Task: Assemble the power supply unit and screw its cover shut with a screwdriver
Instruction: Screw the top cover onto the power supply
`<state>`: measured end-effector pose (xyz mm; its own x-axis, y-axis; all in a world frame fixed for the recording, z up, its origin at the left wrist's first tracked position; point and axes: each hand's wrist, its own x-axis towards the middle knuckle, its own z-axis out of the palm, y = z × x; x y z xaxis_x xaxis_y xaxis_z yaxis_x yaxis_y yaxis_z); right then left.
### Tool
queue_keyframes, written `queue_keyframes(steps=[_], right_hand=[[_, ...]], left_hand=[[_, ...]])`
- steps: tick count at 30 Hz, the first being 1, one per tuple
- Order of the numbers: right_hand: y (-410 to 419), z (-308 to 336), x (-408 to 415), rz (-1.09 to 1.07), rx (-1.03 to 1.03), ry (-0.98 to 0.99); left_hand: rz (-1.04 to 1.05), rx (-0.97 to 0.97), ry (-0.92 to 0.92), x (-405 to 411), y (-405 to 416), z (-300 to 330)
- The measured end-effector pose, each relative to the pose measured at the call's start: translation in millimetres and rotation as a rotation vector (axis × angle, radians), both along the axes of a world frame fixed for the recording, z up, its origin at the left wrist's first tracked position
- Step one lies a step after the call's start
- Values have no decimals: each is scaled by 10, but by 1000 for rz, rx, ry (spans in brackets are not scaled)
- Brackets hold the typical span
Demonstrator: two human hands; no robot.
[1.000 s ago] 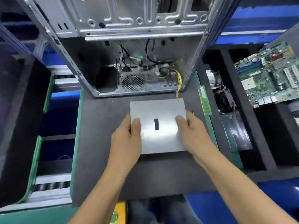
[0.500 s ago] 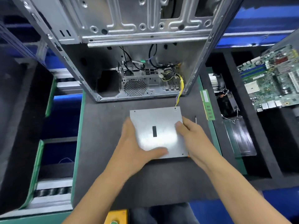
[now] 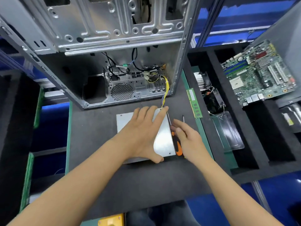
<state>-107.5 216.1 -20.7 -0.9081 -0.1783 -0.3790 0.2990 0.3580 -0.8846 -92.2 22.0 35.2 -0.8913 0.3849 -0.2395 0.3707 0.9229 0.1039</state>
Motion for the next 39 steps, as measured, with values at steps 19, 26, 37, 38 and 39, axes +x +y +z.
queue_keyframes(steps=[19,26,37,38,39], right_hand=[[141,-274,184,467,352,186],[179,-198,118,527,446,255],[-20,623,-193,673,322,374],[-120,648,-207,768,410,449],[-229,655,-210,855,484,520]], left_hand=[[100,398,-77,79,-162,225],[120,424,-78,36,-129,218],[44,322,-24,35,-183,141],[114,420,-12,72,-291,144],[215,532,-3,147,-427,125]])
